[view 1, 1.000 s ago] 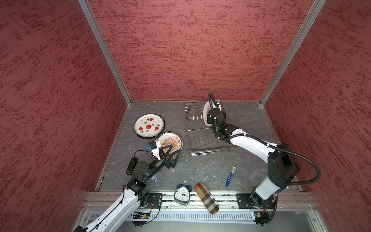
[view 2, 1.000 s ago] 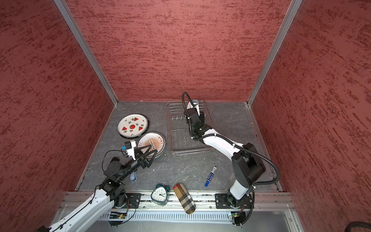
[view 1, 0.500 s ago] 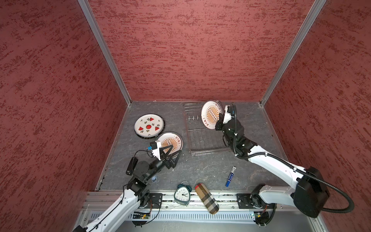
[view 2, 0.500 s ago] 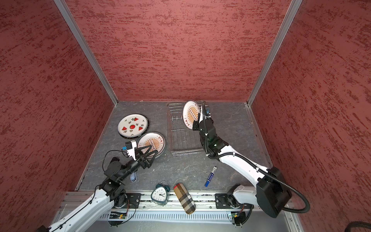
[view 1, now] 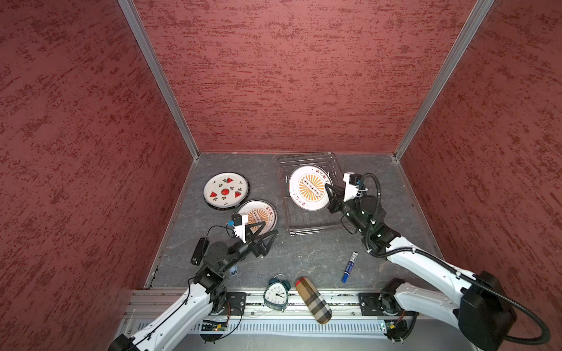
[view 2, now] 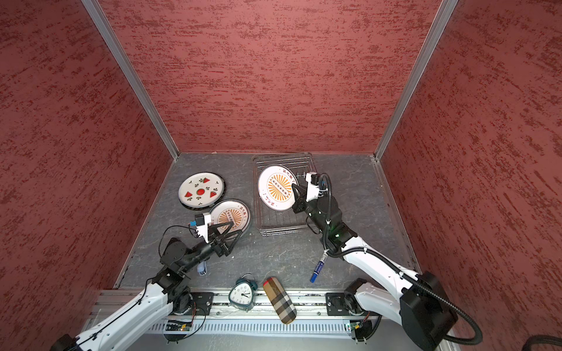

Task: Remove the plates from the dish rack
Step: 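Lift the sunburst plate out of the rack toward the left gripper, then grasp the plate rim with the left gripper while the right gripper holds it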

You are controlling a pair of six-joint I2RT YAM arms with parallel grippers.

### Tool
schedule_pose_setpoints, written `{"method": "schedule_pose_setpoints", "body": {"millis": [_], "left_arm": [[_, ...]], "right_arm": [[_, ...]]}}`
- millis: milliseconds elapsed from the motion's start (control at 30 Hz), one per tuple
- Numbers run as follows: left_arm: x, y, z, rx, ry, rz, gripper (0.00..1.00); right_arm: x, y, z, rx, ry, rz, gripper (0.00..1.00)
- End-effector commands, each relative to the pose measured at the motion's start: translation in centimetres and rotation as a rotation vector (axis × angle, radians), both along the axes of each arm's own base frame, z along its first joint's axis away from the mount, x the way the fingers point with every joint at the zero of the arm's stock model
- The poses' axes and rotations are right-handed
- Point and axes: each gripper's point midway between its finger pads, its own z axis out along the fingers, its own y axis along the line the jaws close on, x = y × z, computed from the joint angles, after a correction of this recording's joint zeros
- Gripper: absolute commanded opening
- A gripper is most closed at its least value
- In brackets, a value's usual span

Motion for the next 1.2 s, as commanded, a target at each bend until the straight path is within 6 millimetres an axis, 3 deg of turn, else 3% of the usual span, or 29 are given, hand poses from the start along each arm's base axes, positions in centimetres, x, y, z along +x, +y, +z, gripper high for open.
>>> {"method": "schedule_pose_setpoints", "body": {"millis": [0, 467, 800, 933, 1033, 1167], "left_arm": [[-0.8, -0.7, 2.4, -0.031, -0.076, -0.06, 0.99], [-0.7, -1.0, 2.2, -0.049, -0.062, -0.063, 0.99], [-0.9, -1.4, 2.1, -0.037, -0.077, -0.054, 0.99], [-1.1, -1.6, 2.2, -0.037, -0.081, -0.06, 0.91], [-1.2, -1.7, 2.3, -0.041, -0.079, -0.068, 0.69], [-1.2, -1.8, 2.3, -0.049, -0.069, -0.068, 0.68]], "right_arm": [[-2.6, 1.2, 4.3, 0.148, -0.123, 0.154, 0.01], [-7.5, 2.7, 2.9, 0.275, -0.217, 0.411, 0.0], [-8.9, 4.4, 2.2, 0.246, -0.252, 0.494, 0.0], [-9.0, 4.8, 1.9, 0.231, -0.252, 0.501, 0.0], [-8.9, 5.0, 1.7, 0.227, -0.25, 0.497, 0.0], [-8.8, 5.5, 1.5, 0.218, -0.245, 0.503, 0.0]]}}
